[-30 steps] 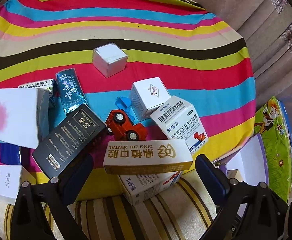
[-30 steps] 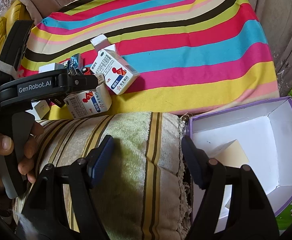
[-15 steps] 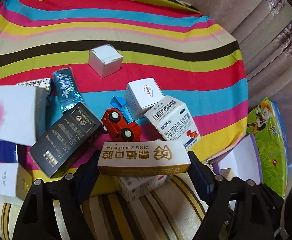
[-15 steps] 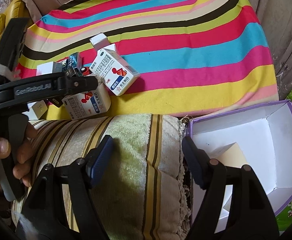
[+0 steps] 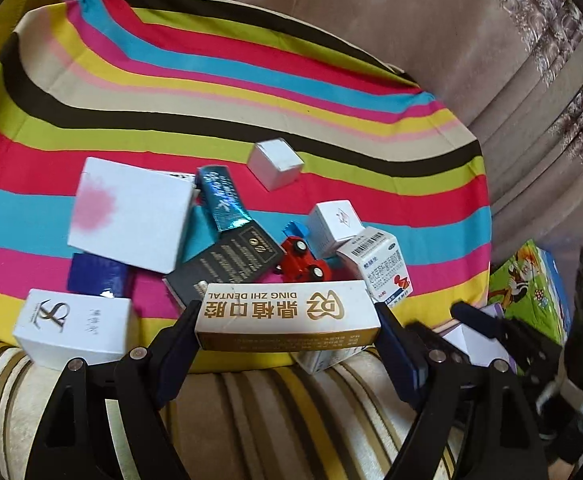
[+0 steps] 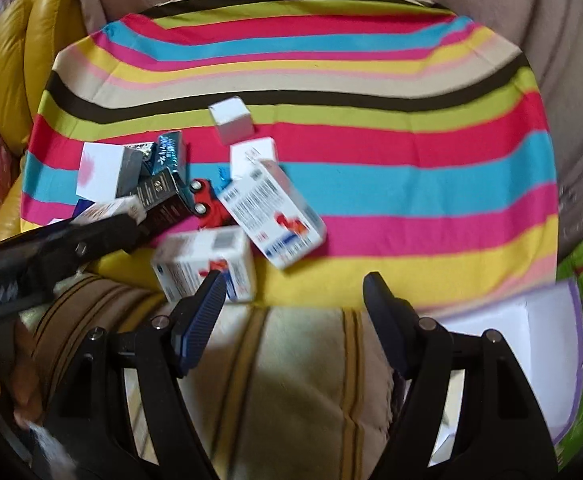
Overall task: Organize rigid objects
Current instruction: 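Grasp the long DING ZHI DENTAL box with the left gripper while the right grasps a white medicine box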
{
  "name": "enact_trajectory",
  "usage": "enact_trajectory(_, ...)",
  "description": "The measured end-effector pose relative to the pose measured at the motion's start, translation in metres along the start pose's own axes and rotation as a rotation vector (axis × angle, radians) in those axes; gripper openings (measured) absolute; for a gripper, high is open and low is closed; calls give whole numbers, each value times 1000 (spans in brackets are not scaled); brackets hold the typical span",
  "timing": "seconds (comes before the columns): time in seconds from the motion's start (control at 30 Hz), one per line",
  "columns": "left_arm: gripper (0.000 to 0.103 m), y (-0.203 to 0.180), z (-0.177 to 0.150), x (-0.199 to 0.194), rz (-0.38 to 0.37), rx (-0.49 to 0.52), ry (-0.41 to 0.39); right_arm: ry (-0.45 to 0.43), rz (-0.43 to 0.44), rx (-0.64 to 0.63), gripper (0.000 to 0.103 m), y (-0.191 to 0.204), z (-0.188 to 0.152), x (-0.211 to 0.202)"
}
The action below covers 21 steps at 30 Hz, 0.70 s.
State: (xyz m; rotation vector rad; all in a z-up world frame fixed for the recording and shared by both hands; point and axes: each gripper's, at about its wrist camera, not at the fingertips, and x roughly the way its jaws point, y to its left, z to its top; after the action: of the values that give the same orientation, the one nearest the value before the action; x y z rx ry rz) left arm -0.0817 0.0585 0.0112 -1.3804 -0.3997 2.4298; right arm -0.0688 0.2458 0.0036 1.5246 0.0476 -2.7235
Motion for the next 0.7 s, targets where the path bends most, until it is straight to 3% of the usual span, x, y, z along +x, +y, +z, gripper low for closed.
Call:
enact_trajectory(0.3, 83, 26, 0, -5, -28, -95, -15, -1, -67, -129, 74, 29, 31, 22)
enact_trajectory(0.6, 83, 31, -1, 0, -51, -109, -10, 58, -126, -201, 74, 39, 38, 53)
enact_trajectory(0.7, 83, 31, -1, 0, -51, -109, -11, 57, -127, -193, 63, 36, 40, 56)
